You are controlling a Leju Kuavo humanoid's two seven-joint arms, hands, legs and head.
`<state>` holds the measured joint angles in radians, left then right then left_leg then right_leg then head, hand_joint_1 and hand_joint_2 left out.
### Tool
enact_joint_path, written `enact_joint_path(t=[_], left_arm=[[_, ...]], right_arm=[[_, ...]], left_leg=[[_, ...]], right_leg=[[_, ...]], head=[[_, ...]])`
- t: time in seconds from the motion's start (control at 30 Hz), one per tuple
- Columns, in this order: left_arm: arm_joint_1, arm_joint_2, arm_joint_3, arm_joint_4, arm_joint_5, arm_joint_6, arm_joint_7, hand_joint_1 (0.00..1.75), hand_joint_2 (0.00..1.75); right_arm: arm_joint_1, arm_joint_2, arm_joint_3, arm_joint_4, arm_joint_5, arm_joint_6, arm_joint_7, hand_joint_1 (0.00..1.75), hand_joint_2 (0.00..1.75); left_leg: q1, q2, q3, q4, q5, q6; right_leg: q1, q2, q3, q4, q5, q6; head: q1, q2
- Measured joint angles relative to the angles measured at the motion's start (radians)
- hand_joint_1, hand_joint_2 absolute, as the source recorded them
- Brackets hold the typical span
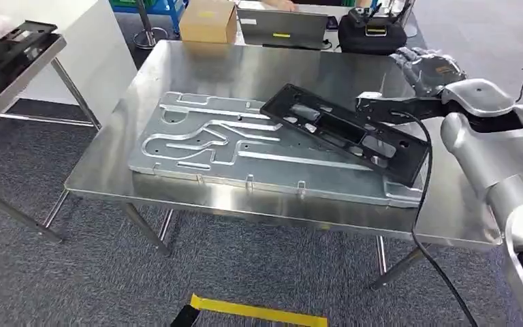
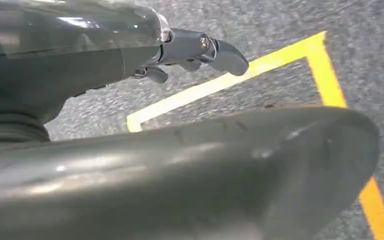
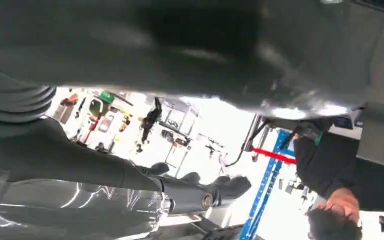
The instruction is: Take the parts from the cabinet and place them on the table.
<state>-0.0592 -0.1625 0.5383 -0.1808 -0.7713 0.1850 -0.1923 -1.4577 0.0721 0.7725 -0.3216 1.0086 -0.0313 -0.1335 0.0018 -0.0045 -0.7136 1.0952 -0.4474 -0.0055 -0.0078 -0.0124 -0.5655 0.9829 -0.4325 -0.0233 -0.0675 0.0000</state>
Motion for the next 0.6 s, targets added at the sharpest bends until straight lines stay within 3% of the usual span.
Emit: enact_joint_path(t=[0.03, 0.07, 0.1, 0.13, 0.17, 0.2, 0.23, 0.27, 0.3, 0.4, 0.43, 0.47, 0.5, 0.57, 0.6], left_arm=[[0.001, 0.000, 0.000, 0.000, 0.000, 0.000, 0.000, 0.00, 0.00], [0.001, 0.001, 0.000, 0.000, 0.000, 0.000, 0.000, 0.00, 0.00], [0.000, 0.001, 0.001, 0.000, 0.000, 0.000, 0.000, 0.00, 0.00], [0.000, 0.001, 0.001, 0.000, 0.000, -0.001, 0.000, 0.00, 0.00], [-0.001, 0.001, 0.001, 0.000, 0.000, -0.002, 0.000, 0.00, 0.00], [-0.001, 0.001, 0.001, 0.000, 0.000, -0.002, 0.000, 0.00, 0.00], [-0.002, 0.001, 0.001, 0.000, 0.000, -0.002, 0.000, 0.00, 0.00], [-0.005, 0.000, 0.001, 0.000, 0.000, -0.003, 0.000, 0.00, 0.00], [-0.005, 0.001, 0.001, 0.000, 0.000, -0.003, -0.001, 0.00, 0.00], [-0.003, 0.002, 0.002, 0.000, 0.000, -0.003, -0.001, 0.00, 0.00], [-0.002, 0.001, 0.002, 0.000, -0.001, -0.003, -0.001, 0.00, 0.00], [-0.005, 0.001, 0.002, 0.000, -0.002, -0.003, -0.001, 0.00, 0.00], [-0.005, 0.001, 0.002, 0.000, -0.002, -0.002, -0.001, 0.00, 0.00], [-0.003, 0.001, 0.002, 0.000, -0.002, -0.001, -0.001, 0.00, 0.00], [-0.003, 0.001, 0.002, 0.000, -0.002, 0.000, -0.001, 0.00, 0.00]], right_arm=[[0.001, -0.002, 0.000, 0.001, 0.000, 0.000, 0.000, 0.00, 0.00], [0.001, -0.004, 0.000, 0.002, -0.001, 0.000, 0.000, 0.00, 0.00], [0.002, -0.005, 0.000, 0.002, -0.002, 0.001, -0.001, 0.00, 0.00], [0.004, -0.005, 0.000, 0.002, -0.002, 0.002, -0.002, 0.00, 0.00], [0.005, -0.005, 0.000, 0.002, -0.003, 0.005, -0.004, 0.00, 0.00], [0.006, -0.006, 0.000, 0.002, -0.003, 0.006, -0.005, 0.00, 0.00], [0.005, -0.007, 0.000, 0.002, -0.003, 0.006, -0.008, 0.00, 0.00], [0.005, -0.007, 0.000, -0.002, -0.003, 0.005, -0.011, 0.00, 0.00], [0.006, -0.010, 0.000, -0.003, -0.003, 0.004, -0.012, 0.00, 0.00], [0.009, -0.011, 0.000, -0.002, -0.004, 0.003, -0.016, 0.00, 0.00], [0.012, -0.015, 0.000, -0.002, -0.005, 0.003, -0.018, 0.00, 0.00], [0.014, -0.018, 0.000, -0.001, -0.005, 0.003, -0.018, 0.00, 0.00], [0.015, -0.023, 0.000, -0.001, -0.005, 0.003, -0.020, 0.00, 0.00], [0.020, -0.027, 0.000, -0.001, -0.005, 0.003, -0.023, 0.00, 0.00], [0.026, -0.029, 0.000, -0.001, -0.006, 0.003, -0.027, 0.00, 0.00]], left_leg=[[0.005, 0.001, -0.018, 0.075, -0.058, -0.006], [0.009, 0.001, -0.034, 0.152, -0.097, -0.013], [0.012, 0.001, -0.040, 0.209, -0.106, -0.018], [0.016, 0.002, -0.028, 0.223, -0.089, -0.023], [0.019, 0.002, 0.006, 0.195, -0.053, -0.028], [0.022, 0.002, 0.056, 0.133, -0.017, -0.033], [0.027, 0.003, 0.121, 0.048, -0.004, -0.036], [0.027, 0.002, 0.170, -0.037, -0.054, -0.040], [0.015, -0.004, 0.191, -0.066, -0.060, -0.023], [0.009, -0.004, 0.172, -0.062, -0.045, 0.005], [0.016, 0.002, 0.162, -0.070, -0.028, 0.017], [0.016, 0.004, 0.152, -0.070, -0.014, 0.026], [0.015, 0.004, 0.137, -0.070, -0.001, 0.032], [0.012, 0.003, 0.106, -0.069, 0.024, 0.035], [0.009, 0.003, 0.090, -0.069, 0.036, 0.035]], right_leg=[[0.000, 0.000, -0.015, 0.001, 0.012, 0.002], [0.000, 0.000, -0.032, 0.002, 0.024, 0.002], [-0.001, 0.000, -0.050, 0.005, 0.036, 0.004], [-0.003, 0.000, -0.067, 0.009, 0.046, 0.008], [-0.006, 0.000, -0.085, 0.014, 0.056, 0.012], [-0.009, 0.000, -0.102, 0.021, 0.065, 0.018], [-0.013, 0.001, -0.118, 0.030, 0.074, 0.025], [-0.012, 0.001, -0.130, 0.037, 0.080, 0.033], [-0.011, 0.001, -0.135, 0.042, 0.086, 0.040], [-0.012, 0.000, -0.132, 0.028, 0.113, 0.062], [-0.016, 0.004, -0.138, 0.030, 0.111, 0.068], [-0.016, 0.007, -0.153, 0.052, 0.063, 0.070], [-0.017, 0.007, -0.170, 0.103, -0.002, 0.071], [-0.014, 0.009, -0.207, 0.253, -0.113, 0.074], [-0.013, 0.010, -0.219, 0.324, -0.131, 0.074]], head=[[0.000, 0.000], [0.000, 0.000], [0.000, 0.000], [0.000, 0.000], [0.000, 0.000], [0.000, 0.000], [0.000, 0.000], [-0.001, 0.000], [0.000, 0.000], [-0.001, 0.000], [-0.001, 0.000], [-0.001, 0.000], [-0.001, 0.000], [-0.001, 0.000], [-0.001, 0.000]])
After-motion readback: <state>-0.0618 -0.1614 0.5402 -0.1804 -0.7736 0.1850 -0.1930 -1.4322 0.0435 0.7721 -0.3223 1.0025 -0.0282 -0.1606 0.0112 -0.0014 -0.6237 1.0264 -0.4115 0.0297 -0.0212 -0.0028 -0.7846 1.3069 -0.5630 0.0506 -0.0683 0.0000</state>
